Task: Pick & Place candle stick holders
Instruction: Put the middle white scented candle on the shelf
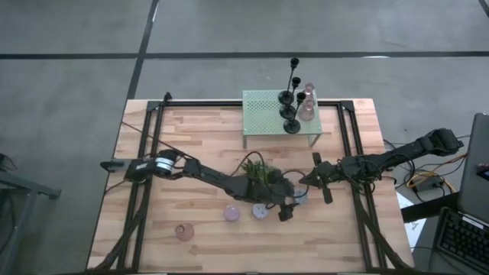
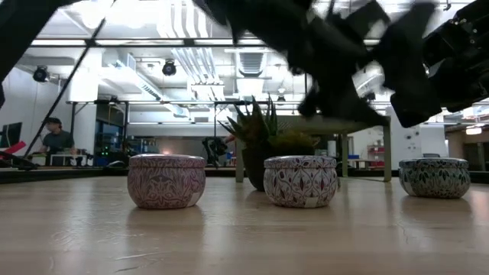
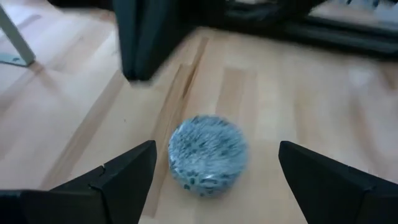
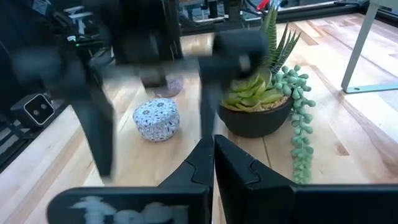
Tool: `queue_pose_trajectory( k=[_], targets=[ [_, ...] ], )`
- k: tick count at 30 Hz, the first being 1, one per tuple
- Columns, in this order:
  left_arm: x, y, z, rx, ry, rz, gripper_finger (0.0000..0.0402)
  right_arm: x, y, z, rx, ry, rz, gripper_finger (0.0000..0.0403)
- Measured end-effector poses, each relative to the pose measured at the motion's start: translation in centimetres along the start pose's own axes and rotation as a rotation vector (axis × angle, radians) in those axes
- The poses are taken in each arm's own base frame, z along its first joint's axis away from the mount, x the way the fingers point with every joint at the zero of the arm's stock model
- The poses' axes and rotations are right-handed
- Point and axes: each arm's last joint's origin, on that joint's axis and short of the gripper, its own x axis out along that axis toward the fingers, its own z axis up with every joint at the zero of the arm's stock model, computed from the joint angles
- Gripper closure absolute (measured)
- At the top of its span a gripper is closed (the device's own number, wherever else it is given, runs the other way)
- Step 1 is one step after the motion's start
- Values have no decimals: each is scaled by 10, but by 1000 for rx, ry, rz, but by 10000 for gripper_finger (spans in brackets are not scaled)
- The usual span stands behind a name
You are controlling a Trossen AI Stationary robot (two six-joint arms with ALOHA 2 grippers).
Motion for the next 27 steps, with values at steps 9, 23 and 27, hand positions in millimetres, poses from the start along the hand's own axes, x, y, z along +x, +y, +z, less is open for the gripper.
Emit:
queue_pose_trajectory(
  k=[9, 23, 27],
  targets=[
    [-77, -15, 25, -96, 205, 39, 60, 0, 0, 0, 0, -1, 0, 394],
    [-80, -35, -33, -213, 409, 161, 60, 0, 0, 0, 0, 0, 0, 394],
    [-78, -33, -49, -203, 431, 168, 60, 0, 0, 0, 0, 0, 0, 394]
  ],
)
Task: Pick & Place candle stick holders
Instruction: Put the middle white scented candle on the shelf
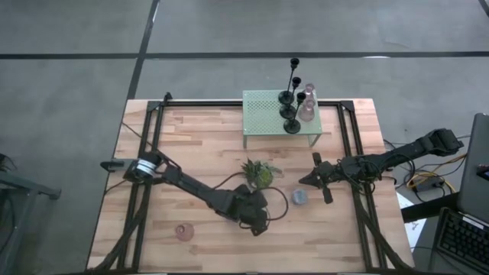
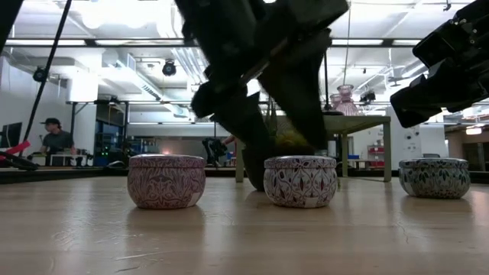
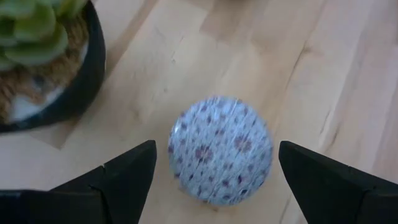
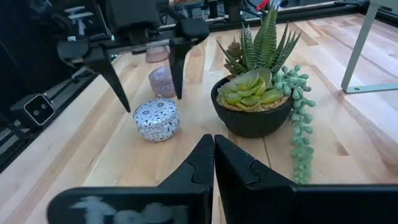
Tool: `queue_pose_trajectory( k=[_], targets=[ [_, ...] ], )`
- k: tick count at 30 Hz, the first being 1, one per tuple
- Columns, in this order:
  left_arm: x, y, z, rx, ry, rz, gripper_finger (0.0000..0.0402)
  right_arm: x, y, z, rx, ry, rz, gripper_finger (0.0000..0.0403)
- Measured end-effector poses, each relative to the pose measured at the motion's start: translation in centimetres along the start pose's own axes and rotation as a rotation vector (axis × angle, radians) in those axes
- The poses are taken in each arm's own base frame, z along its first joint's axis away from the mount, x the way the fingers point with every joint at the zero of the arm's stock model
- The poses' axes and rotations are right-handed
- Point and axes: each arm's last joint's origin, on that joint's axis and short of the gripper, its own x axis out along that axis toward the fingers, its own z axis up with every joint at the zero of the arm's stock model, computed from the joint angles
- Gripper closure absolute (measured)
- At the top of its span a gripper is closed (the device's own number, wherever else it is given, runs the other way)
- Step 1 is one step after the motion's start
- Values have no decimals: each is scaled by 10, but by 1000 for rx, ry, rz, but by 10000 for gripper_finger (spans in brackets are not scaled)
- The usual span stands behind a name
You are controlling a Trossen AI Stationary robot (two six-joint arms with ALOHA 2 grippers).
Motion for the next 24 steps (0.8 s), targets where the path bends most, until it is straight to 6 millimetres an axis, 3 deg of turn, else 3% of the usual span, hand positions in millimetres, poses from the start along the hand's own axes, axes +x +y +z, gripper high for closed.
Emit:
queue_pose_trajectory(
  k=[8, 15, 24],
  targets=[
    [4, -4, -4, -14, -42, -38, 60, 0, 0, 0, 0, 0, 0, 394],
    [12, 1, -23, 3, -44, 3, 60, 0, 0, 0, 0, 0, 0, 394],
    [18, 1, -23, -9, -150, -7, 60, 0, 0, 0, 0, 0, 0, 394]
  ],
)
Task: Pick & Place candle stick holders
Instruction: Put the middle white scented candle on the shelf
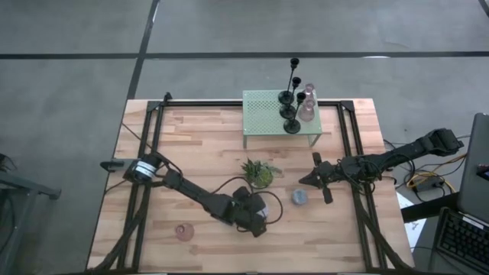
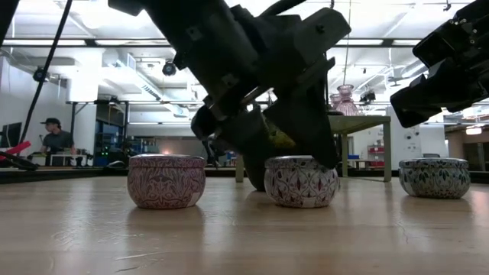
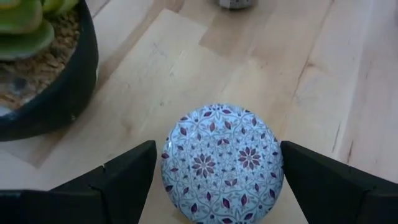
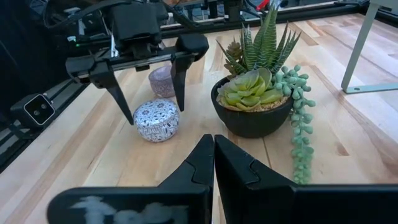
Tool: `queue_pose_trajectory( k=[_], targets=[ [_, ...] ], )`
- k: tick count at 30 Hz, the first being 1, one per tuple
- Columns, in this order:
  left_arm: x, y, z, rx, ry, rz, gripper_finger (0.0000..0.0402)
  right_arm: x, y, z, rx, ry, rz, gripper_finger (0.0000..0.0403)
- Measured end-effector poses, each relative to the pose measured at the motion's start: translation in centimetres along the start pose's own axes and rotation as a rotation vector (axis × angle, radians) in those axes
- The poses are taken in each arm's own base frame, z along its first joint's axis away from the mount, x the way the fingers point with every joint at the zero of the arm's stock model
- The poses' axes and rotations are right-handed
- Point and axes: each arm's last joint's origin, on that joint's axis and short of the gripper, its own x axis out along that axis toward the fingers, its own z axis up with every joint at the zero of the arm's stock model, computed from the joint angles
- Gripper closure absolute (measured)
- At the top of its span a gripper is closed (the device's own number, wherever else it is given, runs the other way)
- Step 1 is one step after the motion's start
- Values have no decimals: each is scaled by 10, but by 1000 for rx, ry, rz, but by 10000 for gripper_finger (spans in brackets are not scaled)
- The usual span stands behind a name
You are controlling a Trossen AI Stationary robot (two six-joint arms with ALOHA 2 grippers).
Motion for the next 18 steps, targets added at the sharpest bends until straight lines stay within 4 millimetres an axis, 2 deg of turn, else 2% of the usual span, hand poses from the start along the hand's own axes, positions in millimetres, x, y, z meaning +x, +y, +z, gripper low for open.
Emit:
queue_pose_trajectory(
  k=[10, 18],
  targets=[
    [20, -4, -9, 3, -2, -33, 62, 0, 0, 0, 0, 1, -1, 394],
    [21, -5, -8, -22, -26, -36, 100, 0, 0, 0, 0, 1, 0, 394]
  ],
)
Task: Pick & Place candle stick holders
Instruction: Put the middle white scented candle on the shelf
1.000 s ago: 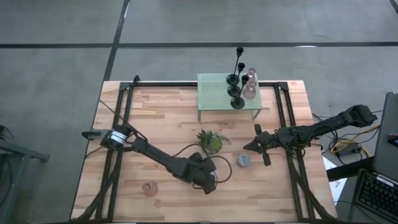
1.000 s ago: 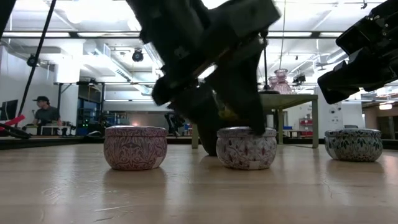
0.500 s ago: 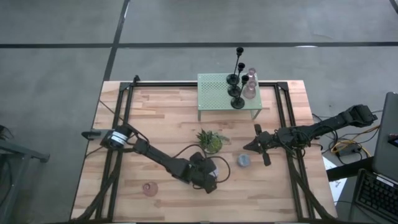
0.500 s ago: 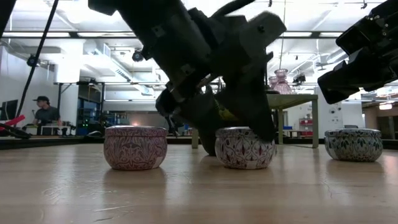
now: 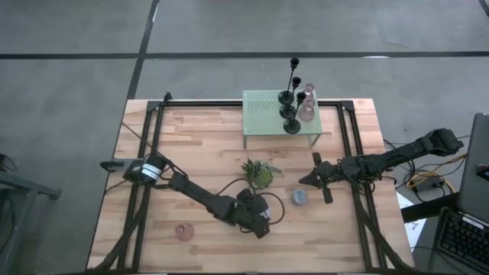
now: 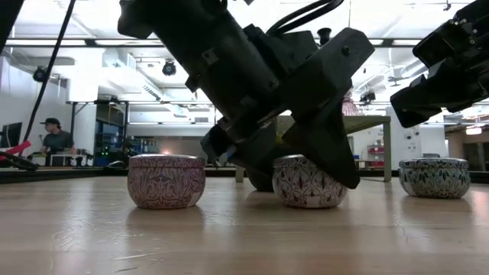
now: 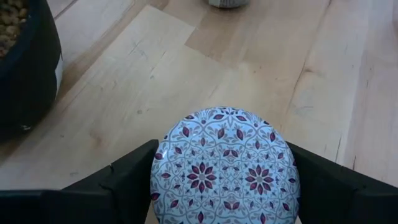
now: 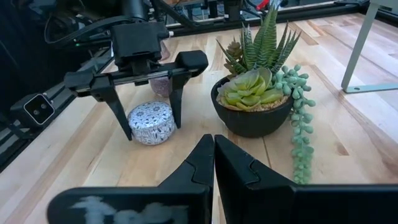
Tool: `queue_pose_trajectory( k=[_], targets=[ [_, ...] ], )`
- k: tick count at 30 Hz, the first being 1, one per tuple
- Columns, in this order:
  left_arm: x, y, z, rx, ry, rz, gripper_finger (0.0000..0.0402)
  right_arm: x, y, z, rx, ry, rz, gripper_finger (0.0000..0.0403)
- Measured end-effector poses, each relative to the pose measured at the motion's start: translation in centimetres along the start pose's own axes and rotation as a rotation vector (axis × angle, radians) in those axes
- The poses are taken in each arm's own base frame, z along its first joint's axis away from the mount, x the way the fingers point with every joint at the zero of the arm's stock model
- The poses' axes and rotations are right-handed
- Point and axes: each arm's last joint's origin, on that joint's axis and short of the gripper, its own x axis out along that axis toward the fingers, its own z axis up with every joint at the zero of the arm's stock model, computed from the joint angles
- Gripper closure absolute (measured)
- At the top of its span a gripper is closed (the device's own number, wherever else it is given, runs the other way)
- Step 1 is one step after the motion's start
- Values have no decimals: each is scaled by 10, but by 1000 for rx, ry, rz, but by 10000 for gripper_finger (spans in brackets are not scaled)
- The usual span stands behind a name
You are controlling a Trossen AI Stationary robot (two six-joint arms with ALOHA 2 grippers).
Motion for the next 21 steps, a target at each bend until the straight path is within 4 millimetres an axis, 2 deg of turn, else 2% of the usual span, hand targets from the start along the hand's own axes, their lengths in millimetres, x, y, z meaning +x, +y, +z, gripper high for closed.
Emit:
queue_pose_trajectory(
  k=[4, 9, 15, 21],
  targets=[
    [-1, 0, 0, -8, 4, 0, 100, 0, 0, 0, 0, 0, 0, 394],
    [-16, -3, 11, -29, -11, -30, 98, 0, 0, 0, 0, 0, 0, 394],
    [-40, -8, 42, -62, -90, -70, 96, 0, 0, 0, 0, 0, 0, 394],
    [-58, 2, 76, -65, -163, -69, 95, 0, 0, 0, 0, -1, 0, 394]
  ],
)
